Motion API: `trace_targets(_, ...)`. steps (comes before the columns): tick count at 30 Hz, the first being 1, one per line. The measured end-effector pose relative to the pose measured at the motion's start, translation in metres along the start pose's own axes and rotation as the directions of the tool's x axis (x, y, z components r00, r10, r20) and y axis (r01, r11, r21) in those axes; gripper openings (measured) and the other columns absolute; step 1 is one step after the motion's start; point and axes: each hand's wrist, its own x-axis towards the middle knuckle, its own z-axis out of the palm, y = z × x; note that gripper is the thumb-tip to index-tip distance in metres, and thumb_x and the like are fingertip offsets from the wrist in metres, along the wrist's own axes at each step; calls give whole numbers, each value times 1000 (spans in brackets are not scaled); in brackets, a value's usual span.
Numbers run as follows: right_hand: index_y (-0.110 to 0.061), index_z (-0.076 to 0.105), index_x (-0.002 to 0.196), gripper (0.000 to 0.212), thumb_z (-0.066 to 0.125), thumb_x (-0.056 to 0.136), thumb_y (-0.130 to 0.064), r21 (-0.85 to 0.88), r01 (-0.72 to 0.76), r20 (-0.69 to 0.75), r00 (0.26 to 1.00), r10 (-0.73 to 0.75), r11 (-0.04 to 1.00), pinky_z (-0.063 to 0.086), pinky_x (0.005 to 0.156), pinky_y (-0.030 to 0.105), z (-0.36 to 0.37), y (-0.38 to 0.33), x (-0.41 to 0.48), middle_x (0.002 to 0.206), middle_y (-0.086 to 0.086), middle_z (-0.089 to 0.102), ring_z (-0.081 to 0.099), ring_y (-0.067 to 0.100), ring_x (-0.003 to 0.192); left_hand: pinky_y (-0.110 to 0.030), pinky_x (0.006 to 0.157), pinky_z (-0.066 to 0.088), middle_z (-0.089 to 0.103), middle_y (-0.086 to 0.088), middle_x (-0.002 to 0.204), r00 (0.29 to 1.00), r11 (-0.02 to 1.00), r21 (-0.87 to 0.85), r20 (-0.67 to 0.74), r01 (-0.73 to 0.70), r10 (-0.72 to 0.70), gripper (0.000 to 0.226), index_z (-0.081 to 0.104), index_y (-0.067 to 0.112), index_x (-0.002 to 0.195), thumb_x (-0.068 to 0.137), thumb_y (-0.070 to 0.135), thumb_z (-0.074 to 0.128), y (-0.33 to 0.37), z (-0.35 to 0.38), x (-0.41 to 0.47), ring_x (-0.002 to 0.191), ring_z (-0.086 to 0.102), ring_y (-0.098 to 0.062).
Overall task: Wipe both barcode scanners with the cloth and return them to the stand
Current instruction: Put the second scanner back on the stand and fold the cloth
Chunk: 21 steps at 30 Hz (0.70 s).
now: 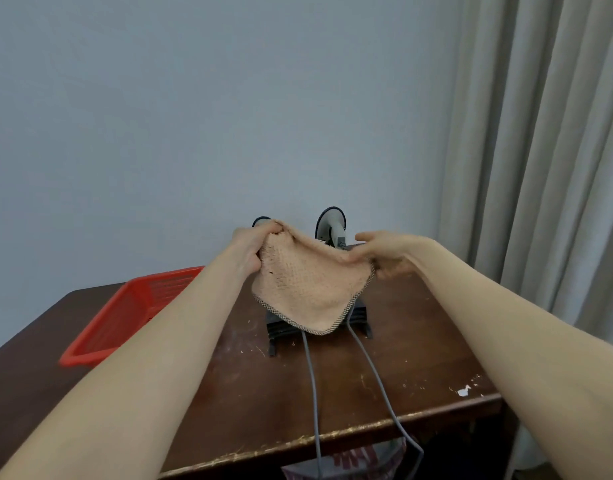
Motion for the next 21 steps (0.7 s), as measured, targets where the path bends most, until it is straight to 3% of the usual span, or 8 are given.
trace_targets(2, -24, 47, 134, 62, 62, 84, 9, -37, 34, 24, 999, -33, 999, 48, 85, 32, 3, 3, 4, 120, 9, 59, 59, 21, 97, -30, 59, 49, 63, -11, 91, 1000, 1000, 16, 25, -3, 3, 27, 62, 0, 102, 78, 2, 71, 3, -11, -1, 73, 61, -19)
trace_targets(5, -10, 62, 124, 40, 56, 88, 4, -153, 87, -144, 984, -109, 984, 50, 63, 28, 11, 0, 9, 98, 9, 63, 58, 18, 75, -30, 65, 49, 58, -13, 111, 991, 997, 15, 107, -81, 79, 57, 46, 10, 134, 82, -6, 64, 8, -31, -2, 86, 59, -19)
trace_targets(9, -1, 65, 114, 31, 69, 86, -14, -48, 105, -167, 980, -112, 993, 53, 61, 30, 22, -10, 14, 95, 10, 66, 61, 18, 76, -30, 67, 49, 59, -10, 96, 981, 993, 56, 169, -103, 92, 51, 50, 20, 132, 88, -5, 58, 13, -61, -5, 76, 58, -18)
trace_targets(12, 0, 62, 121, 39, 69, 82, 0, -83, 173, -123, 975, -182, 981, 52, 56, 22, 37, -18, 15, 101, 10, 65, 60, 14, 76, -24, 60, 48, 61, -8, 82, 980, 969, 215, 180, -124, 86, 48, 54, 15, 130, 87, -4, 59, 13, -84, -6, 64, 55, -13)
trace_targets(14, -5, 65, 116, 34, 60, 84, 5, -201, 214, -202, 946, -254, 956, 44, 41, 11, 47, -23, 20, 85, 4, 61, 53, 9, 64, -23, 70, 47, 64, -14, 104, 981, 882, 439, 164, -169, 106, 44, 58, 8, 127, 85, -3, 63, 12, -96, -5, 80, 60, -16)
trace_targets(16, -5, 70, 111, 26, 60, 87, -2, -343, 237, -291, 894, -342, 909, 34, 36, 7, 53, -25, 25, 76, -1, 58, 46, 6, 60, -23, 86, 42, 63, -17, 120, 968, 700, 670, 143, -248, 206, 40, 62, 3, 122, 82, 1, 68, 12, -102, -3, 104, 60, -21)
trace_targets(18, -4, 72, 103, 19, 65, 88, -14, -400, 251, -335, 855, -395, 882, 34, 40, 10, 57, -27, 29, 76, 2, 58, 47, 8, 60, -22, 85, 39, 67, -15, 114, 946, 543, 792, 131, -280, 296, 33, 67, 3, 115, 82, 6, 70, 13, -107, -2, 110, 61, -24)
trace_targets(21, -13, 58, 60, 29, 64, 86, -24, -433, 250, -359, 834, -420, 866, 25, 42, 23, 65, -31, 35, 59, 2, 39, 32, 13, 49, -25, 79, 41, 71, -9, 98, 925, 527, 809, 52, -260, 377, 21, 73, 7, 102, 83, 17, 70, 14, -120, -1, 98, 62, -21)
